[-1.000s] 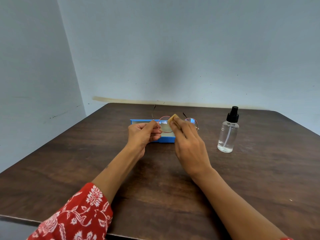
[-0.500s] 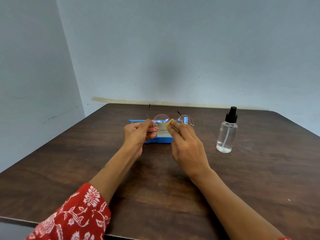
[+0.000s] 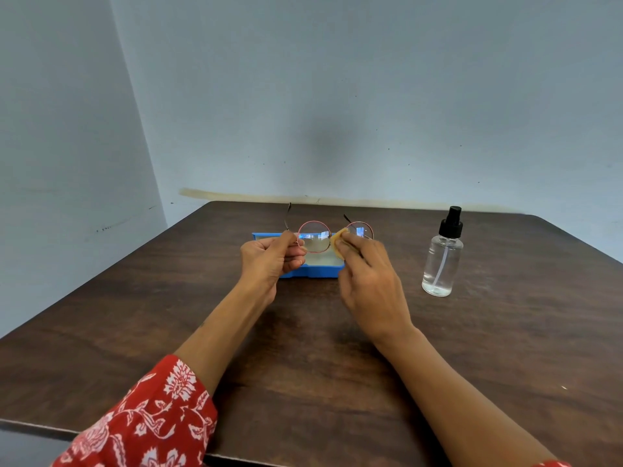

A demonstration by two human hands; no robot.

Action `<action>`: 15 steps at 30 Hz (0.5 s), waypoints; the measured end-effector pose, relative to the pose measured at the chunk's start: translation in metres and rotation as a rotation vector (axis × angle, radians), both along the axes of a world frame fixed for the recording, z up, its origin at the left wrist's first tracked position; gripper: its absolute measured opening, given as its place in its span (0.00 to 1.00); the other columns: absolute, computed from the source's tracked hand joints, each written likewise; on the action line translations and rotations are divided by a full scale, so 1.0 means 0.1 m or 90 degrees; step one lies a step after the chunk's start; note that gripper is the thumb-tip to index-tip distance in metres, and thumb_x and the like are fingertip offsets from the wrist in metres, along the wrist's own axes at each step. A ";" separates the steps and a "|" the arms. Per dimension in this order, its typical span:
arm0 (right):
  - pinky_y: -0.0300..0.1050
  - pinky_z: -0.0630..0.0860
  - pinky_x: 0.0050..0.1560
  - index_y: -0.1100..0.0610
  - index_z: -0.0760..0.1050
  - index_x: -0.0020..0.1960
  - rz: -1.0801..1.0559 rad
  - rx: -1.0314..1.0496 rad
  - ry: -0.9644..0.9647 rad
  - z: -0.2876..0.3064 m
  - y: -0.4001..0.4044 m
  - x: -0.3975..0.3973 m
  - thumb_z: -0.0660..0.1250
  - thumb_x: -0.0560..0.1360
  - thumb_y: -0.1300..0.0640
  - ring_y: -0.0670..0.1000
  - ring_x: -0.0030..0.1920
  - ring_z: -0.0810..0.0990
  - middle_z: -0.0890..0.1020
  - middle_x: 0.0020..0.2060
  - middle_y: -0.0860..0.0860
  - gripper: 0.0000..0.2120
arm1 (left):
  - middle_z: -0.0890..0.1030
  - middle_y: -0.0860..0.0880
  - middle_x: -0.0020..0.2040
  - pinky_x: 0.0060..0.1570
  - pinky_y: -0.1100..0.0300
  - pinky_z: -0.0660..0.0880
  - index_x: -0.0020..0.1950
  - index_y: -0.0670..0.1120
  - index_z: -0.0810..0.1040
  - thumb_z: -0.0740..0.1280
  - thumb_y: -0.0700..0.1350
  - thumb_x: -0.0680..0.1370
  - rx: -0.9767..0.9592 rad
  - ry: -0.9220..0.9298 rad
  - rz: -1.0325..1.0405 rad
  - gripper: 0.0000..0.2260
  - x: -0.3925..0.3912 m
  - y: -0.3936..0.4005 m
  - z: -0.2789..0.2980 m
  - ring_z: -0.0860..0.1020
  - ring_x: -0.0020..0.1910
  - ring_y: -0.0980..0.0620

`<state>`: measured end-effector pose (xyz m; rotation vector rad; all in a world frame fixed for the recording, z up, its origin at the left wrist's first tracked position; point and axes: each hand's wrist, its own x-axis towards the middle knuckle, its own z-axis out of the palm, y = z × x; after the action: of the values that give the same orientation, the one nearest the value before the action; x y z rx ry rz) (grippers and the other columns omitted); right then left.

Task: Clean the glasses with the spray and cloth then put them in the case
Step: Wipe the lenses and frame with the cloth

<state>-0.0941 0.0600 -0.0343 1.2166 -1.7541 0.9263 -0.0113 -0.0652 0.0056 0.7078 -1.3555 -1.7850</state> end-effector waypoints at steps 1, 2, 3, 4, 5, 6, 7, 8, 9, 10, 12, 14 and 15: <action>0.40 0.72 0.57 0.67 0.77 0.58 -0.013 -0.027 -0.031 0.01 0.01 -0.03 0.60 0.71 0.68 0.56 0.55 0.75 0.79 0.54 0.60 0.17 | 0.80 0.48 0.25 0.25 0.68 0.75 0.41 0.37 0.81 0.69 0.38 0.73 0.000 -0.001 -0.002 0.04 0.00 0.00 0.00 0.76 0.23 0.57; 0.38 0.69 0.58 0.67 0.77 0.59 -0.029 -0.061 -0.067 0.01 0.03 -0.06 0.61 0.70 0.69 0.55 0.56 0.74 0.79 0.55 0.60 0.18 | 0.80 0.48 0.25 0.25 0.68 0.75 0.41 0.37 0.81 0.69 0.38 0.73 0.000 -0.002 -0.003 0.04 0.00 -0.01 0.01 0.76 0.23 0.57; 0.36 0.65 0.60 0.68 0.76 0.60 -0.044 -0.090 -0.099 0.02 0.06 -0.09 0.61 0.71 0.69 0.55 0.57 0.73 0.78 0.56 0.61 0.18 | 0.80 0.48 0.25 0.25 0.68 0.75 0.41 0.37 0.81 0.69 0.38 0.73 -0.002 -0.005 -0.006 0.05 0.00 -0.01 0.01 0.76 0.23 0.57; 0.33 0.63 0.61 0.68 0.75 0.60 -0.054 -0.106 -0.119 0.03 0.08 -0.11 0.59 0.73 0.67 0.54 0.59 0.71 0.78 0.57 0.61 0.18 | 0.80 0.48 0.26 0.25 0.68 0.75 0.41 0.37 0.81 0.69 0.38 0.73 -0.004 -0.008 -0.007 0.05 -0.01 -0.01 0.00 0.76 0.23 0.57; 0.31 0.60 0.63 0.68 0.74 0.61 -0.058 -0.109 -0.124 0.03 0.10 -0.11 0.57 0.74 0.65 0.53 0.60 0.70 0.77 0.58 0.61 0.18 | 0.80 0.48 0.26 0.25 0.68 0.75 0.41 0.37 0.81 0.69 0.38 0.73 -0.006 -0.011 -0.009 0.05 -0.02 -0.01 0.00 0.76 0.23 0.57; 0.31 0.60 0.64 0.69 0.74 0.62 -0.056 -0.100 -0.116 0.03 0.10 -0.11 0.57 0.74 0.64 0.53 0.60 0.70 0.76 0.59 0.61 0.18 | 0.80 0.48 0.26 0.26 0.68 0.75 0.40 0.37 0.81 0.69 0.38 0.73 -0.008 -0.012 -0.009 0.05 -0.02 0.00 0.00 0.76 0.23 0.57; 0.33 0.61 0.64 0.68 0.74 0.62 -0.049 -0.083 -0.096 0.02 0.08 -0.09 0.58 0.75 0.64 0.53 0.60 0.70 0.76 0.59 0.61 0.18 | 0.81 0.48 0.26 0.26 0.68 0.75 0.40 0.37 0.81 0.69 0.39 0.73 -0.009 -0.013 -0.009 0.05 -0.03 0.00 -0.01 0.77 0.23 0.57; 0.36 0.64 0.64 0.68 0.74 0.61 -0.034 -0.063 -0.070 0.02 0.06 -0.06 0.59 0.75 0.64 0.54 0.60 0.71 0.77 0.58 0.61 0.17 | 0.81 0.48 0.26 0.26 0.68 0.75 0.40 0.37 0.81 0.69 0.39 0.73 -0.011 -0.012 -0.008 0.05 -0.03 0.00 -0.01 0.77 0.23 0.57; 0.39 0.67 0.63 0.68 0.75 0.60 -0.013 -0.041 -0.044 0.01 0.04 -0.03 0.60 0.75 0.63 0.55 0.60 0.72 0.77 0.58 0.61 0.16 | 0.81 0.48 0.26 0.26 0.68 0.75 0.40 0.37 0.81 0.69 0.39 0.73 -0.013 -0.012 -0.006 0.05 -0.02 0.00 -0.02 0.77 0.24 0.57; 0.41 0.70 0.62 0.68 0.76 0.60 0.007 -0.021 -0.024 0.01 0.01 0.00 0.60 0.75 0.62 0.56 0.59 0.73 0.77 0.57 0.61 0.16 | 0.81 0.48 0.26 0.26 0.68 0.75 0.40 0.37 0.81 0.69 0.39 0.73 -0.015 -0.012 -0.005 0.05 -0.02 0.00 -0.02 0.77 0.24 0.57; 0.42 0.71 0.60 0.67 0.76 0.59 0.024 -0.012 -0.016 0.02 0.00 0.01 0.60 0.75 0.61 0.56 0.59 0.74 0.78 0.57 0.60 0.16 | 0.81 0.47 0.26 0.26 0.68 0.75 0.40 0.37 0.81 0.69 0.39 0.73 -0.015 -0.011 -0.005 0.05 -0.01 -0.01 -0.01 0.77 0.24 0.57; 0.37 0.67 0.62 0.67 0.76 0.59 0.001 -0.052 -0.058 0.03 0.03 -0.03 0.61 0.76 0.62 0.55 0.59 0.73 0.78 0.57 0.60 0.15 | 0.80 0.47 0.26 0.25 0.68 0.75 0.40 0.37 0.81 0.69 0.38 0.73 -0.013 -0.012 -0.008 0.05 0.00 -0.01 0.00 0.77 0.23 0.57; 0.33 0.63 0.63 0.67 0.76 0.60 -0.017 -0.078 -0.086 0.03 0.06 -0.06 0.60 0.76 0.61 0.54 0.59 0.72 0.77 0.57 0.61 0.16 | 0.80 0.48 0.26 0.25 0.68 0.75 0.40 0.37 0.81 0.69 0.38 0.74 -0.012 -0.014 -0.009 0.05 0.00 -0.01 0.00 0.76 0.23 0.57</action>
<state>-0.1004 0.0657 -0.0310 1.0706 -1.7867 1.1053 -0.0116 -0.0657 0.0060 0.7117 -1.3923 -1.7779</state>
